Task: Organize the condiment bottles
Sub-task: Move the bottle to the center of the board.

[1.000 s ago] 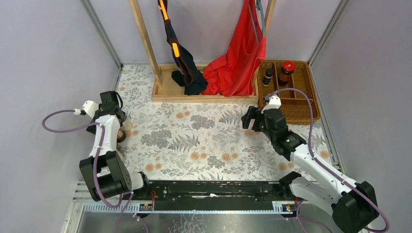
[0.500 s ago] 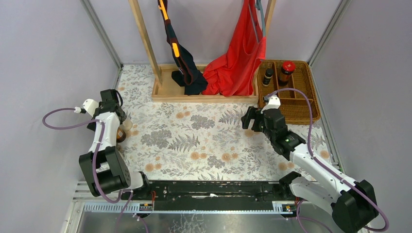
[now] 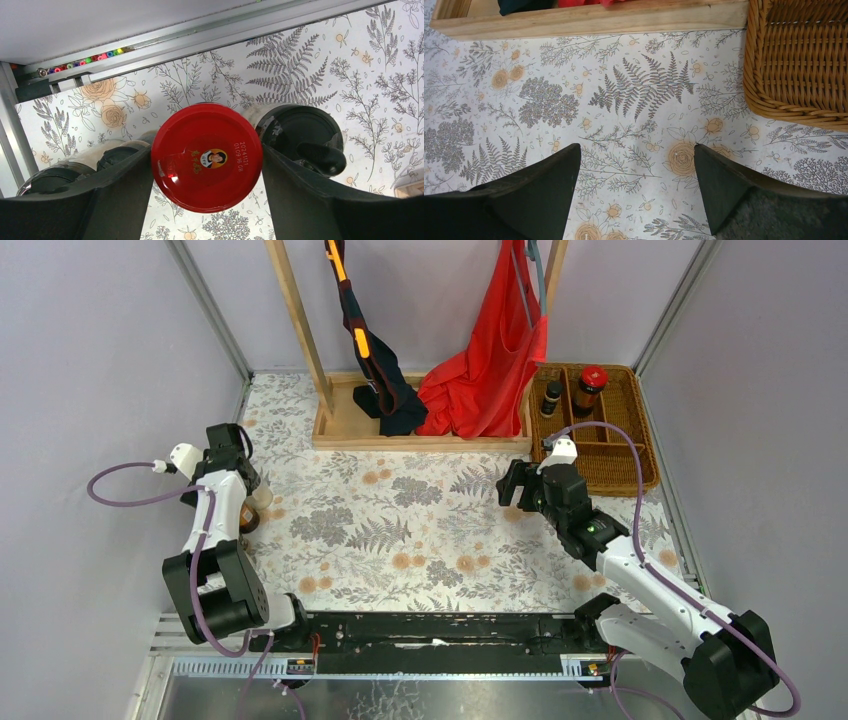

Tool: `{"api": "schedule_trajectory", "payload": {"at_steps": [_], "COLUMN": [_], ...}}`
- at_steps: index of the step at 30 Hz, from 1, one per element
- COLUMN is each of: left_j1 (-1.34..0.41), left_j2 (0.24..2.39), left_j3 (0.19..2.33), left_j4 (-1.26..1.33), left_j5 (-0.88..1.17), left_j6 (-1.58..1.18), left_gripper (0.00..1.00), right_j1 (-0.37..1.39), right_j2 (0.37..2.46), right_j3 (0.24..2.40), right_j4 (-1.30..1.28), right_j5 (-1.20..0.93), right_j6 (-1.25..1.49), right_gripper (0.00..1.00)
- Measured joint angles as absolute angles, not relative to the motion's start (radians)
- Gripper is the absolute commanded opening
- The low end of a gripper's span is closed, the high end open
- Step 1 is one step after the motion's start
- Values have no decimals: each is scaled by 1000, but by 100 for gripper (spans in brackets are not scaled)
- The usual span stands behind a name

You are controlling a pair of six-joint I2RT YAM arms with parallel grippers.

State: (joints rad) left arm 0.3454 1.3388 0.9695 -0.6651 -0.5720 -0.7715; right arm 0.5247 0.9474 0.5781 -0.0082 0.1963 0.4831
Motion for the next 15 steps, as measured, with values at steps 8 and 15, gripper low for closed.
{"api": "schedule_trajectory", "payload": {"at_steps": [8,15], "left_j1": [348,348], "left_j2": [1339,1338], "left_j3": [970,969], "left_j4": [-664,-664], "left_j5": [-571,-570], "left_j6": [-773,-773], "left_gripper": [58,45], "right_j1": [525,526], "right_j2": [947,947], "right_j3": [578,578], "right_j4": [-8,-9], "right_j5": [197,197], "right_j6": [483,483], "right_gripper": [90,90]}}
